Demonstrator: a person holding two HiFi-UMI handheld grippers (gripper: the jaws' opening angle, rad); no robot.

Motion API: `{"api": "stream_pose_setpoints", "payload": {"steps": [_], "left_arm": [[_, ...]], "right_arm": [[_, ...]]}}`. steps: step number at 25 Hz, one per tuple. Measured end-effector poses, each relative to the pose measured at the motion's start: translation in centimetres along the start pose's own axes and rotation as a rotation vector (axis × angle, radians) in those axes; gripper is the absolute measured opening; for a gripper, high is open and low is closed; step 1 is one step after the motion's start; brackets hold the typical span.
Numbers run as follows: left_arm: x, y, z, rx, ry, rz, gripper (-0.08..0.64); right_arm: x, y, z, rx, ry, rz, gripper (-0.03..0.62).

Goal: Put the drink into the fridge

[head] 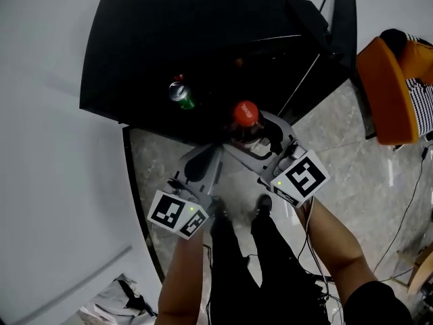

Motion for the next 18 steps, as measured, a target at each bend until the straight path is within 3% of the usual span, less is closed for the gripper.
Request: {"api": "stream_pose_setpoints", "payload": {"steps": [6, 10, 18], "left_arm": [[2.9, 3.1, 4.4, -0.009, -0.048, 0.018, 0.012], [3.9, 3.3, 6.3, 0.004, -0.062, 0.017, 0.011], [6.3, 3.3, 7.4, 0.048, -0.088, 0.011, 0.011]], "right_arm": [[2.7, 3.4, -3.2, 0.029, 0.124, -0.008, 0.327], [4.3, 4.3, -4.0, 0.013, 0.198, -0.074, 0.325], [6.0, 5.1, -6.4, -0.029, 0.26, -0.115, 0.325]]}}
Point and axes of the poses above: the fingertips, and each gripper's own axes: x forward along the fingers, z to its left, y out of its underside, the point moved 9 cm from there along -x, backward along the fingers, and after that the axes turned 8 degrees about x, right-handed, at the moved point
